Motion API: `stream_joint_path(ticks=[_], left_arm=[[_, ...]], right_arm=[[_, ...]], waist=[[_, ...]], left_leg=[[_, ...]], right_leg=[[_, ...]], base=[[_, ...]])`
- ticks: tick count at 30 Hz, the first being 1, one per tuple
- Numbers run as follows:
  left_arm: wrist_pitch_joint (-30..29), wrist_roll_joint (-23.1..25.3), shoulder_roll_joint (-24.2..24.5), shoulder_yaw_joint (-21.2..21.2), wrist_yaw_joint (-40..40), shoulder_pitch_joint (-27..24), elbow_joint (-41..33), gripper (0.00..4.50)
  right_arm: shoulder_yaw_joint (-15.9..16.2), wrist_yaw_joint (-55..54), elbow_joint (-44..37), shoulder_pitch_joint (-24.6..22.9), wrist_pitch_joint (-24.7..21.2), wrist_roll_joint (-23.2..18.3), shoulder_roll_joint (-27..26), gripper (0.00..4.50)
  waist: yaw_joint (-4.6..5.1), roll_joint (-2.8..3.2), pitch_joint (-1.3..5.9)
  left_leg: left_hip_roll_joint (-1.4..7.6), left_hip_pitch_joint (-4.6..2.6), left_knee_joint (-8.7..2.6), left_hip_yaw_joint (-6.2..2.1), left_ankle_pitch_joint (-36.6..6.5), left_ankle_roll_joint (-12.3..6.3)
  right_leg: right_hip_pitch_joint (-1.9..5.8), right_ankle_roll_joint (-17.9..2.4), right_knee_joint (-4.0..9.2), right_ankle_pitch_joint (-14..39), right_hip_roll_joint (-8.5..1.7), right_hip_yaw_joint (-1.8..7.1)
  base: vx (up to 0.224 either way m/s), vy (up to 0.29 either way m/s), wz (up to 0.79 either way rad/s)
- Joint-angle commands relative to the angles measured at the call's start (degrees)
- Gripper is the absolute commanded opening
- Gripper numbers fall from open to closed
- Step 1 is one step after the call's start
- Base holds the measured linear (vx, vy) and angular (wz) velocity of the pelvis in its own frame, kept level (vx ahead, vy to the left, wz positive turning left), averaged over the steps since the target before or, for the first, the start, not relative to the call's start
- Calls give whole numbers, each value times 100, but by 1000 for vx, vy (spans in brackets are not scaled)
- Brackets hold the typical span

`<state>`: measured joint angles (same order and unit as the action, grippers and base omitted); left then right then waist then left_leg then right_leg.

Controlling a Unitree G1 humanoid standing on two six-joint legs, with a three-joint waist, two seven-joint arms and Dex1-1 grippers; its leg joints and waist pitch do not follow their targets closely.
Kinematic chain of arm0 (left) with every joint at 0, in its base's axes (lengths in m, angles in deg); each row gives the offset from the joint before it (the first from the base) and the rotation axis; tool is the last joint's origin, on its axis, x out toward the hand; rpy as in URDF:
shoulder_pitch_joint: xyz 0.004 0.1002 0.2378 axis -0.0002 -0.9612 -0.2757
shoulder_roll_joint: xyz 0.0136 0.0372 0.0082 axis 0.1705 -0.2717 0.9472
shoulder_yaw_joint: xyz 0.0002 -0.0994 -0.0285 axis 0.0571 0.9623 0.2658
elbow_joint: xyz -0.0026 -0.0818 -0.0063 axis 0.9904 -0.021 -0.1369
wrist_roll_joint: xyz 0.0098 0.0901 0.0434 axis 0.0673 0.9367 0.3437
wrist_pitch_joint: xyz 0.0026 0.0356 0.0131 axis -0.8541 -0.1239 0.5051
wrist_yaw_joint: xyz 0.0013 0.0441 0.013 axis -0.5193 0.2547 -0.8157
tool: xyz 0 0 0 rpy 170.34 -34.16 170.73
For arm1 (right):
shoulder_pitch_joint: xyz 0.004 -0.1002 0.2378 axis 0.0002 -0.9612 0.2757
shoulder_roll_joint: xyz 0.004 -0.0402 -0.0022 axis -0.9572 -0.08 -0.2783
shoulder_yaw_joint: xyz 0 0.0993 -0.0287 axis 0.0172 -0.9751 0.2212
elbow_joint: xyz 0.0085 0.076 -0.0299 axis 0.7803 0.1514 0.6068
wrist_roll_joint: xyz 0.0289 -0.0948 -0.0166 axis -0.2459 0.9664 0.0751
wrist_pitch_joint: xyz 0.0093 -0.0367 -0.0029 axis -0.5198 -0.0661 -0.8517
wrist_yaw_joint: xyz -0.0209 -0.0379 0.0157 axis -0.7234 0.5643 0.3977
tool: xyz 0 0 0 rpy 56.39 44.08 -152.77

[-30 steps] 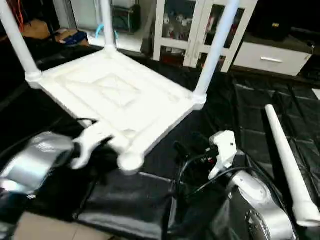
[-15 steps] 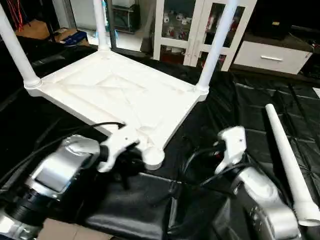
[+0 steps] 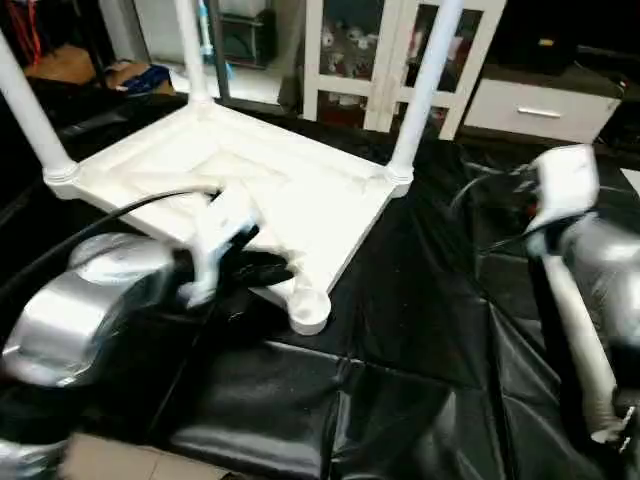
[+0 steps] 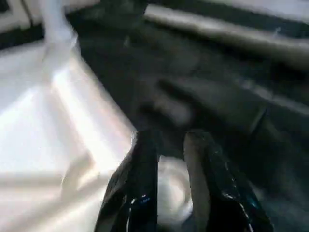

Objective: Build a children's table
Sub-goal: Rotate table base, then pick table leg

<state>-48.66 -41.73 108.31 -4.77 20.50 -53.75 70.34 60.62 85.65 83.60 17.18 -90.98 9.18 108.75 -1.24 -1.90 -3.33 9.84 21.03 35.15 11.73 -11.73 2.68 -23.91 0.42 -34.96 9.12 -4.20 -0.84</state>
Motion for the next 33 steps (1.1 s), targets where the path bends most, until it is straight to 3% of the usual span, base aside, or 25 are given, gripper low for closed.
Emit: stream_joint_path(ticks=[1,3,5,7,10,16,21,29,33], left_arm=[[54,55,-151,-141,226,123,116,104],[79,134,-505,-302,549,220,217,104],[18,110,-605,-297,642,226,215,104],[-51,61,-682,-345,644,176,126,104],[-146,23,-669,-395,582,82,-23,104],[-295,-176,-567,-518,380,-56,-263,104],[-420,-447,-453,-637,144,-138,-486,104],[-653,-837,-164,-865,-342,-355,-1015,104],[-649,-860,-129,-882,-283,-351,-1020,104]], right_arm=[[33,66,456,127,-69,227,164,443],[250,19,851,317,-609,590,452,443],[257,47,897,336,-811,551,519,443],[287,294,887,286,-1312,351,692,443],[322,353,1006,259,-1703,300,892,443],[172,479,1339,200,-1979,273,1080,443],[1,719,1347,-117,-2376,144,1061,443],[-33,868,1692,-593,-2473,0,1061,443],[-144,951,1757,-742,-2501,31,1033,415]], waist=[[5,-7,391],[6,-4,393],[-17,-10,398],[-15,-32,397],[-9,-51,391],[-12,-61,373],[-45,-62,379],[-40,-62,370],[-34,-63,344]], left_leg=[[206,-61,-382,-107,-864,94],[199,-58,-362,-103,-763,44],[207,-42,-351,-102,-708,-14],[209,-29,-348,-108,-705,-85],[223,-40,-342,-110,-807,-120],[226,-60,-340,-113,-1095,-9],[231,-57,-340,-109,-995,-33],[237,-57,-343,-105,-1019,-8],[233,-61,-348,-117,-1257,57]], right_leg=[[269,-1188,357,1134,-234,162],[273,-1298,358,1021,-213,151],[295,-1347,346,944,-230,160],[315,-1334,345,930,-222,154],[302,-1318,364,1186,-241,152],[246,-1188,419,1742,-236,135],[247,-1152,417,1691,-245,147],[243,-1242,418,1680,-249,141],[227,-1085,464,2140,-251,139]], base=[[0,0,0],[0,0,0],[0,0,0],[0,0,0],[0,0,0],[0,0,0],[0,0,0],[0,0,0],[0,0,0]])
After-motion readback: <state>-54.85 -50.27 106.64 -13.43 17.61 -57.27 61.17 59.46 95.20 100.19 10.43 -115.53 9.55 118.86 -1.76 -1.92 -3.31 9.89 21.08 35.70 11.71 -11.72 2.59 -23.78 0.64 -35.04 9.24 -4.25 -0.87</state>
